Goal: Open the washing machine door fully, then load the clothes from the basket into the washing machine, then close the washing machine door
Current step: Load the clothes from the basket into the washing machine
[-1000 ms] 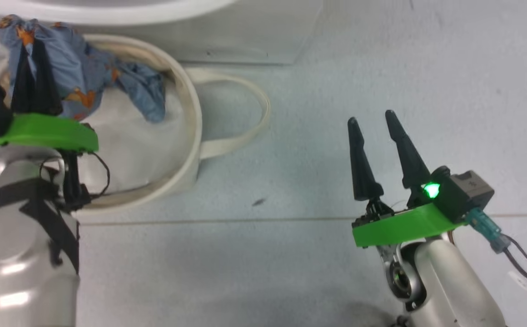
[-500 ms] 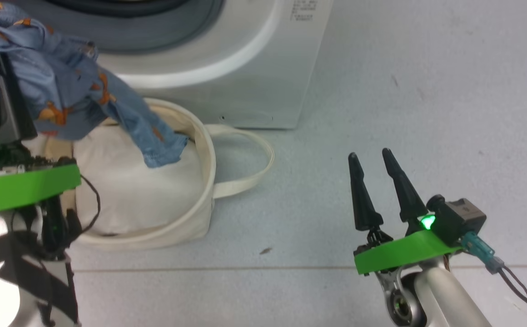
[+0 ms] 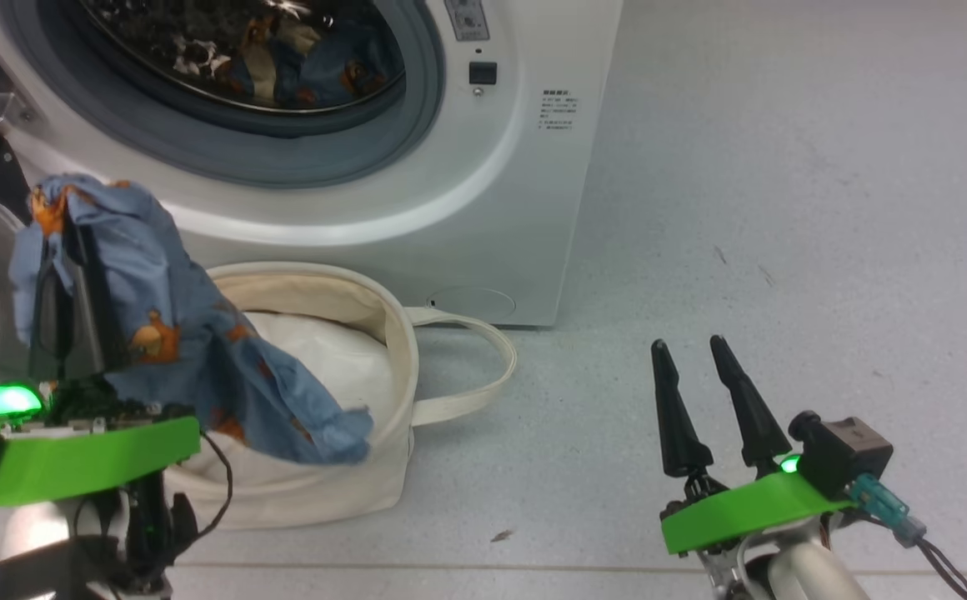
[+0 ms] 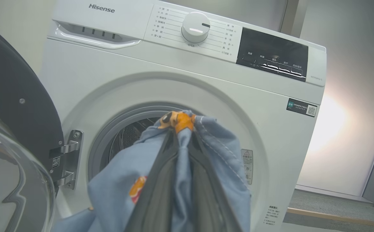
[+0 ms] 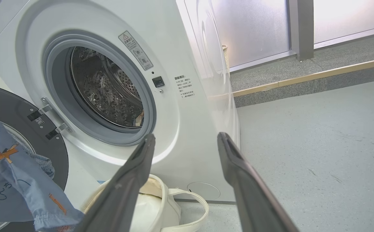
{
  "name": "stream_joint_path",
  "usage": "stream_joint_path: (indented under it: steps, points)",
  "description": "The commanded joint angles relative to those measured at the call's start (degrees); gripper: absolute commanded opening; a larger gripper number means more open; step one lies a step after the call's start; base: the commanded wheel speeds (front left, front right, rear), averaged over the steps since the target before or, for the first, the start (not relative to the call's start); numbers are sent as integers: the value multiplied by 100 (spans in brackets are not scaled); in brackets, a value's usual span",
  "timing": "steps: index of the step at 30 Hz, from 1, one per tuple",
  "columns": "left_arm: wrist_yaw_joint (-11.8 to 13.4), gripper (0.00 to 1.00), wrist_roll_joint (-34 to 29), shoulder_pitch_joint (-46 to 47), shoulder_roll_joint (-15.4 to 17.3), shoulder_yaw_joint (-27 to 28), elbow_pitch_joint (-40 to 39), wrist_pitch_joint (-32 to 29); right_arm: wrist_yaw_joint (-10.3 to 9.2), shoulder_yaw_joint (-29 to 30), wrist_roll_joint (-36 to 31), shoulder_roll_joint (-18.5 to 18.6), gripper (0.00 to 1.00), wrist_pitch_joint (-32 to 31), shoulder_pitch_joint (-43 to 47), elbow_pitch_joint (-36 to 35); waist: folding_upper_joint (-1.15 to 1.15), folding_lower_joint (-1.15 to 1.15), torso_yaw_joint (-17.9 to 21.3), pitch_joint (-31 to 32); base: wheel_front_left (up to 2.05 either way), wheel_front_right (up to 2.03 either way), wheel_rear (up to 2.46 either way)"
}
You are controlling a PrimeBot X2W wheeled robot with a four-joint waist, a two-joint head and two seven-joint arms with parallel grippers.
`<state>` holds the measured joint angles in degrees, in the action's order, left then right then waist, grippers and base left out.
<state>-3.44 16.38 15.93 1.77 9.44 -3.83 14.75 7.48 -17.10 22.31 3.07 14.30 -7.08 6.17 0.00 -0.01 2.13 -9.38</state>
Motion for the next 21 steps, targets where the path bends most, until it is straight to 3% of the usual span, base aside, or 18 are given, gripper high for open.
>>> stream_joint_path:
  steps: [1,13,21]
  points:
    - [63,0,3,72,111,114,-236,25,1,-133,42,-19,100,70,-23,-166,0,1,4,60,0,0,0]
    - [22,0,-33,503,111,129,106,25,1,-137,27,-19,100,70,-168,-244,0,1,211,-422,0,0,0]
    - [-233,0,-568,1904,111,308,903,25,1,-39,-16,-19,100,70,-493,-387,0,1,475,-1386,0,0,0]
